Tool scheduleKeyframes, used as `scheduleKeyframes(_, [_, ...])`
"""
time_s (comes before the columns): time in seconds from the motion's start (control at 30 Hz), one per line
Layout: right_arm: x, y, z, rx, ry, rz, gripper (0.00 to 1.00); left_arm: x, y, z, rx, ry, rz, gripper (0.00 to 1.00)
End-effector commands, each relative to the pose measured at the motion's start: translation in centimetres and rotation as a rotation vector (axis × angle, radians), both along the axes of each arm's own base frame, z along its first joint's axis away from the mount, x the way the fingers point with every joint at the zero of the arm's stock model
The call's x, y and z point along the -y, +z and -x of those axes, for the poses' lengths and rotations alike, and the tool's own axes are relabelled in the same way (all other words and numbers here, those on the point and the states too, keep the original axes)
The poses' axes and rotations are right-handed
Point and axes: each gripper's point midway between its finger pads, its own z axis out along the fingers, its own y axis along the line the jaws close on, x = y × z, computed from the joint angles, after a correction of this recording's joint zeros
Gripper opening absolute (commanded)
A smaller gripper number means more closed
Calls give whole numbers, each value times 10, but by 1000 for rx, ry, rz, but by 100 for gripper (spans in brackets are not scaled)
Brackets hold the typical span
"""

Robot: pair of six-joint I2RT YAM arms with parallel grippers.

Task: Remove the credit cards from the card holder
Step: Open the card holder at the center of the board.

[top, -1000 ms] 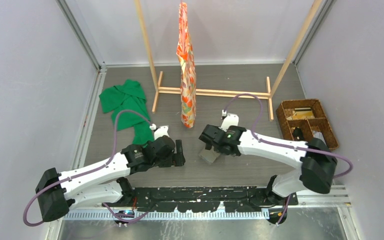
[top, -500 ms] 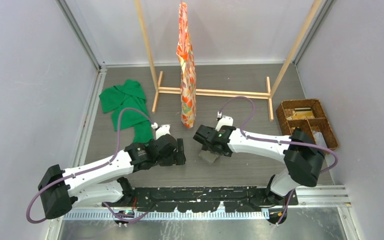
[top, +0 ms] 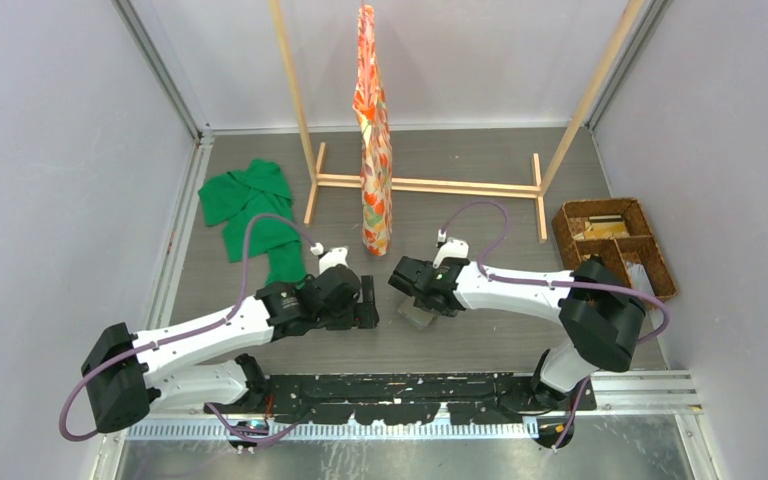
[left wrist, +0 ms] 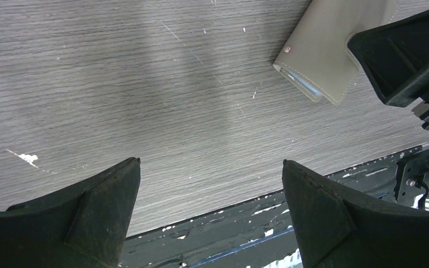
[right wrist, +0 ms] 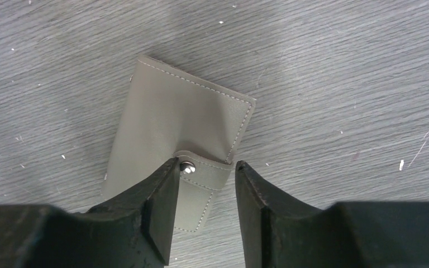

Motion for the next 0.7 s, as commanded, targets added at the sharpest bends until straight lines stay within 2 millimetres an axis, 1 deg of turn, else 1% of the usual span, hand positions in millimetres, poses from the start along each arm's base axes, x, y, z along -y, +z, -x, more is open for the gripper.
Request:
scheduleKeyframes(0.0, [4, 3, -2, 34, -32, -20, 50, 13, 17, -6, 34, -26, 42, 100])
scheduleKeyframes(0.07, [2, 6, -3, 42, -27, -26, 54, 13, 17, -6, 36, -25, 45, 100])
scheduleKeyframes(0.1, [2, 8, -4, 46, -24, -28, 58, 13, 17, -7, 37, -25, 47, 100])
scheduleKeyframes(0.13, [0, 9, -4, 48, -20, -29, 59, 14, 16, -7, 38, -25, 48, 100])
scheduleKeyframes(0.37, [-2, 3, -7, 43, -8, -13, 60, 16, 18, -9, 49, -37, 45, 100])
scheduleKeyframes(0.47, [1, 1, -6, 39, -9, 5, 59, 15, 20, -11, 60, -36, 42, 100])
scheduleKeyframes(0.53, [4, -1, -5, 36, -12, 18, 55, 15, 18, -10, 58, -36, 39, 100])
scheduleKeyframes(0.6, [7, -2, -4, 38, -18, 21, 45, 16, 16, -9, 52, -38, 42, 100])
scheduleKeyframes(0.63, [9, -1, -3, 42, -20, 22, 36, 17, 16, -9, 49, -41, 45, 100])
scheduleKeyframes(0.67, [11, 0, -3, 46, -22, 18, 30, 18, 15, -8, 46, -43, 50, 100])
